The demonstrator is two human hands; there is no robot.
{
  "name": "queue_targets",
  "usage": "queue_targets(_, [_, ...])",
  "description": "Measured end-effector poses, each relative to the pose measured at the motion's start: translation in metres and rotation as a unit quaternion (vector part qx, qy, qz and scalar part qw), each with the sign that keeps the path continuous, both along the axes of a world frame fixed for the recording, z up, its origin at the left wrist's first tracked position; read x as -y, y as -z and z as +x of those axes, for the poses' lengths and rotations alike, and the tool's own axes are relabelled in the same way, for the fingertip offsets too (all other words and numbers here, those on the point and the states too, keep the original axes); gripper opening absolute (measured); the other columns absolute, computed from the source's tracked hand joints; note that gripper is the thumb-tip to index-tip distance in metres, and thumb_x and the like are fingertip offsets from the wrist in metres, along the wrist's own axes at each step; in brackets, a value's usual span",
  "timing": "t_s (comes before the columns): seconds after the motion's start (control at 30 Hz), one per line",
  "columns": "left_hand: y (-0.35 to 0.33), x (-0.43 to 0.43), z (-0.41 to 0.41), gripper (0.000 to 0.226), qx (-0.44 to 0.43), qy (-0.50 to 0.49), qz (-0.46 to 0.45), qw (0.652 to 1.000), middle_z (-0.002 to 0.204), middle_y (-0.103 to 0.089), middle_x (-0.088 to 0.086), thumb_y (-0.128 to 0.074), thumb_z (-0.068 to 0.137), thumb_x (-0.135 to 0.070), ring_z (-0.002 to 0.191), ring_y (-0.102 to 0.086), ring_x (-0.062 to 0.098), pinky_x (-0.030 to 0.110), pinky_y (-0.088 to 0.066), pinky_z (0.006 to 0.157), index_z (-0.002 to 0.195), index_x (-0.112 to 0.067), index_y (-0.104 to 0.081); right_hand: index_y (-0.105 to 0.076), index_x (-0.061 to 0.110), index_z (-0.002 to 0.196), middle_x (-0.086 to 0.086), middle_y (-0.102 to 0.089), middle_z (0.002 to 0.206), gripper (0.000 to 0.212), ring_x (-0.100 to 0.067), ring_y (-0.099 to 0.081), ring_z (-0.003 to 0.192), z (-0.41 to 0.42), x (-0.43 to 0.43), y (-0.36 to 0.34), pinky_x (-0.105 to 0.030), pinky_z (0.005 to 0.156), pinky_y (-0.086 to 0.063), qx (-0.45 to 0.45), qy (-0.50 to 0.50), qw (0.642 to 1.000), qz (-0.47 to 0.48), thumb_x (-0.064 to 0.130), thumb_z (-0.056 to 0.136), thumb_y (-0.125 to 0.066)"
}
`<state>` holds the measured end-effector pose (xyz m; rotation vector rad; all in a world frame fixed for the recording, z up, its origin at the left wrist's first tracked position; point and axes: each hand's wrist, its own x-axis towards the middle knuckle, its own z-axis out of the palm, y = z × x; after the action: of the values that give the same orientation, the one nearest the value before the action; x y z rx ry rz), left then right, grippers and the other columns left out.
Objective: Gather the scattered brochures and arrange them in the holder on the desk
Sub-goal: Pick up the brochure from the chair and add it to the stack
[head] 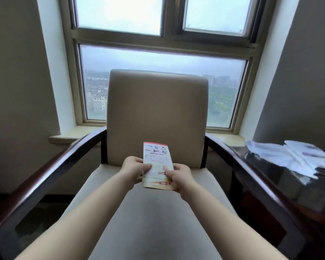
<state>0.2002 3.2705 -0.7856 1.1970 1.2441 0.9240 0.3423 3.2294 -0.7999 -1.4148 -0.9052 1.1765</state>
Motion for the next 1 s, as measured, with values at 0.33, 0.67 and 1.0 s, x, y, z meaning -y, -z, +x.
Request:
queue_targets(0.33, [-0.248,0.011,0.094,0.010,0.027,0.011,0.005,1.000,0.093,-0.068,0.016,-0.063,0.085,0.003,0.079,-0.069,0.028,0.034,-0.057,0.064,0.085,-0.006,-0.060,-0.064,0.007,0.089,-0.012,-0.068,0.089,0.024,-0.022,-0.066,0.066,0.090,0.029,-0.266,-0.021,0.039,-0.049,0.018,0.092,0.995,-0.023,-0.013,0.087,-0.051])
queue_targets(0.67, [-0.546,0.076,0.211,0.015,0.024,0.127,0.000,0.992,0.084,-0.059,0.023,-0.053,0.074,0.018,0.079,-0.062,0.035,0.027,-0.050,0.048,0.079,0.005,-0.058,-0.064,-0.001,0.086,-0.024,-0.067,0.115,0.012,-0.029,-0.067,0.088,0.197,0.112,-0.567,-0.033,0.065,-0.052,0.103,0.176,0.973,-0.105,-0.010,0.085,-0.057])
queue_targets(1.0, [-0.641,0.106,0.316,0.019,0.031,0.273,0.035,0.961,0.103,-0.068,0.017,-0.063,0.077,0.011,0.086,-0.069,0.031,0.030,-0.057,0.056,0.091,0.000,-0.062,-0.068,0.006,0.112,-0.016,-0.071,0.112,0.029,-0.031,-0.070,0.096,0.286,0.172,-0.660,-0.043,0.081,-0.059,0.125,0.307,0.942,-0.056,-0.004,0.086,-0.063])
